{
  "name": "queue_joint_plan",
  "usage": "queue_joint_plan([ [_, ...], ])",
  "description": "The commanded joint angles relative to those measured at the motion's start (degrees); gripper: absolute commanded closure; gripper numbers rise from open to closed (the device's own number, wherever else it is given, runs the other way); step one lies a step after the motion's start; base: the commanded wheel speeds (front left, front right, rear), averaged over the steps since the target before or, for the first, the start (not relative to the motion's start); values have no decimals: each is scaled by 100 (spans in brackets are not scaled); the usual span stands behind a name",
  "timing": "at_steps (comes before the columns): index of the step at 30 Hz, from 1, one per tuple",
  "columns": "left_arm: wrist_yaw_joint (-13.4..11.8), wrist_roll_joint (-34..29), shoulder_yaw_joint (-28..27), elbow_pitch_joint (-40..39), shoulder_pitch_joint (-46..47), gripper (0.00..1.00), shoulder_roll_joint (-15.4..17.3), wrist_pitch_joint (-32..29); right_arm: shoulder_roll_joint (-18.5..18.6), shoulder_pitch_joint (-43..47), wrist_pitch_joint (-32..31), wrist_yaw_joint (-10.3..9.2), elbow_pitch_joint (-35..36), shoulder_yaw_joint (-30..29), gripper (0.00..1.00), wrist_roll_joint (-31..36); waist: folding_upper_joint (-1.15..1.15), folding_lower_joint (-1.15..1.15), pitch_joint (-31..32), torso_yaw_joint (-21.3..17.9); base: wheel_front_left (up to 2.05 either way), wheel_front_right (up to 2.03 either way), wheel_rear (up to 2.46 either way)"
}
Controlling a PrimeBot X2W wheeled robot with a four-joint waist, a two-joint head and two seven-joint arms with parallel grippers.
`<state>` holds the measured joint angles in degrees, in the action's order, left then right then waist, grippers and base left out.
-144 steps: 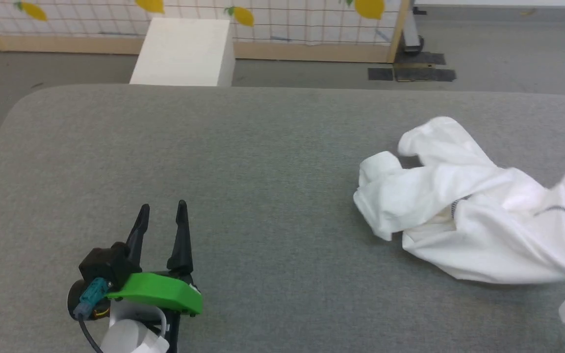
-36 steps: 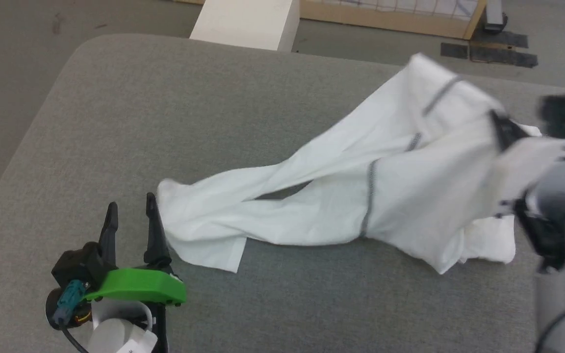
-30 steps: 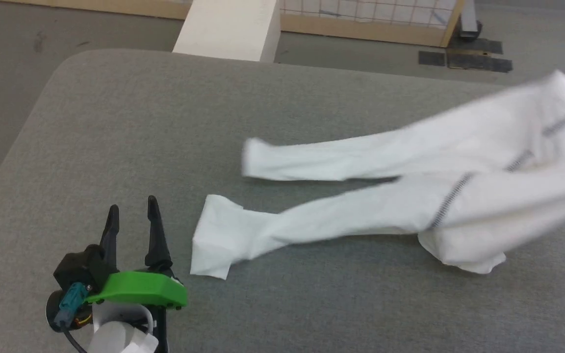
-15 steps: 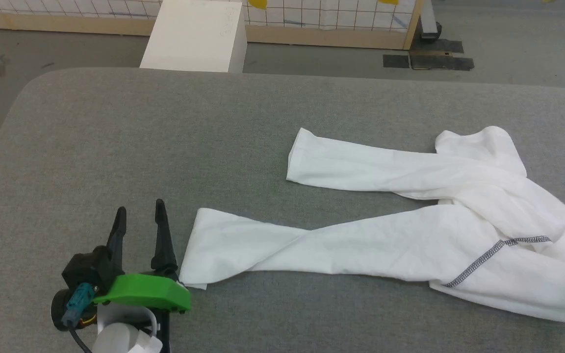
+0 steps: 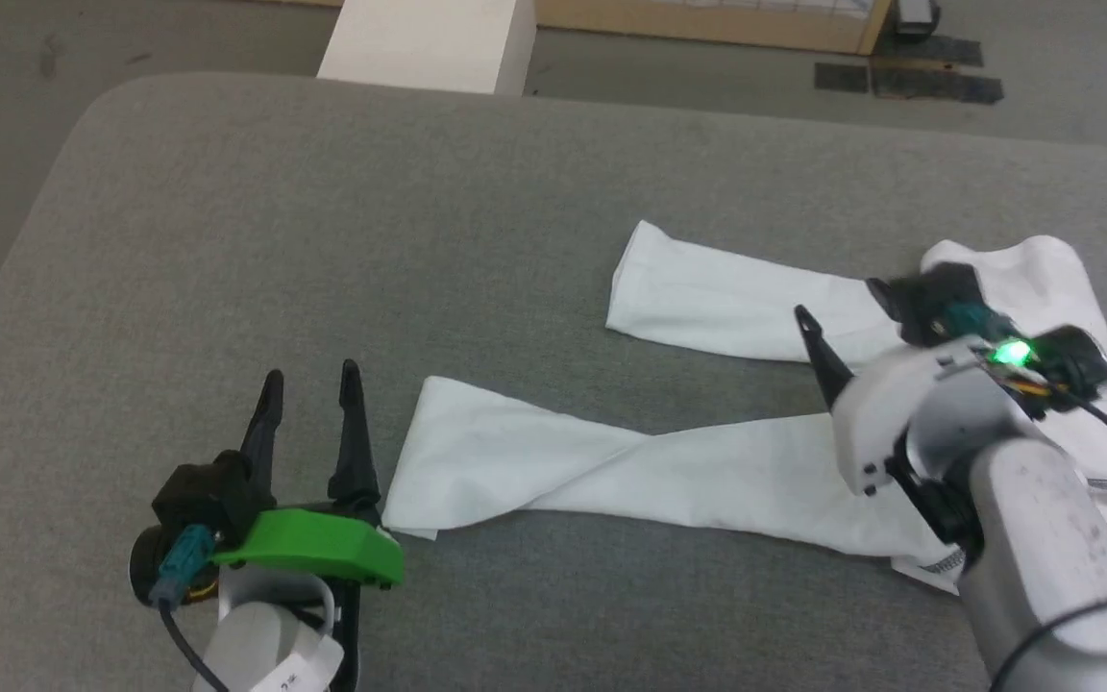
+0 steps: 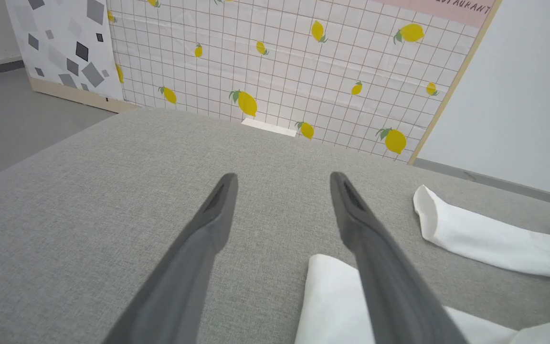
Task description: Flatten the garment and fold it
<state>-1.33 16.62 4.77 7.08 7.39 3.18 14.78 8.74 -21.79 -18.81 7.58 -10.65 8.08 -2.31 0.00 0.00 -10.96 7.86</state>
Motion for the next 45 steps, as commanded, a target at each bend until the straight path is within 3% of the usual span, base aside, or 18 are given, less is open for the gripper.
queue_joint_plan([
  [1, 17, -15, 44, -7, 143, 0, -24, 21, 110, -291, -269, -9, -345, 202, 0, -91, 0, 0, -309, 309, 0, 0, 0],
  [5, -10, 58, 150, -35, 291, 0, -28, 22, 339, -995, -1194, -9, -1247, 776, 0, -256, 0, 0, -550, 547, 0, 0, 0],
  [11, -93, 204, 324, -50, 449, 0, -29, 22, 587, -1586, -2269, -9, -2067, 1302, 0, -590, 0, 0, -801, 746, 0, 0, 0],
  [12, -106, 217, 337, -51, 458, 0, -29, 22, 612, -1631, -2384, -9, -2130, 1354, 16, -657, 0, 0, -814, 750, 0, 0, 0],
  [13, -121, 231, 346, -52, 465, 0, -29, 22, 632, -1681, -2467, -9, -2178, 1356, 66, -740, 0, 0, -829, 746, 0, 0, 0],
  [14, -133, 238, 351, -48, 468, 0, -29, 22, 641, -1712, -2463, -9, -2180, 1354, 90, -802, 0, 0, -834, 735, 0, 0, 0],
  [15, -148, 241, 352, -34, 472, 0, -29, 22, 650, -1736, -2399, -9, -2171, 1292, 100, -865, 0, 0, -825, 708, 0, 0, 0],
  [20, -147, 196, 333, 62, 461, 0, -30, 22, 556, -1617, -1297, -9, -1842, 433, 100, -1003, 0, 0, -612, 513, 0, 0, 0],
  [24, -110, 85, 209, 123, 313, 0, -30, 22, 274, -1156, -275, -9, -1199, -926, 100, -1011, 0, 0, -277, 203, 0, 0, 0],
  [27, -77, 16, 141, 154, 176, 0, -25, 22, 47, -640, 47, -9, -575, -1930, 100, -897, 0, 0, -43, -49, 0, 0, 0],
  [32, -20, -58, 81, 190, 31, 0, 5, 22, -402, 379, -103, -9, 527, -3668, 100, -473, 0, 0, 223, -446, 0, 0, 0],
  [36, 28, -98, 104, 221, 13, 0, 21, 22, -571, 1031, -451, -9, 934, -4767, 100, -213, 0, 0, 305, -672, 0, 0, 0],
  [40, 76, -111, 154, 291, 32, 0, 38, 22, -583, 1464, -680, -9, 487, -5294, 100, -461, 0, 0, 331, -825, 0, 0, 0],
  [45, 138, -137, 277, 379, 33, 0, 59, -26, -585, 1751, -570, -9, -200, -5383, 100, -591, 0, 0, 352, -973, 0, 0, 0],
])
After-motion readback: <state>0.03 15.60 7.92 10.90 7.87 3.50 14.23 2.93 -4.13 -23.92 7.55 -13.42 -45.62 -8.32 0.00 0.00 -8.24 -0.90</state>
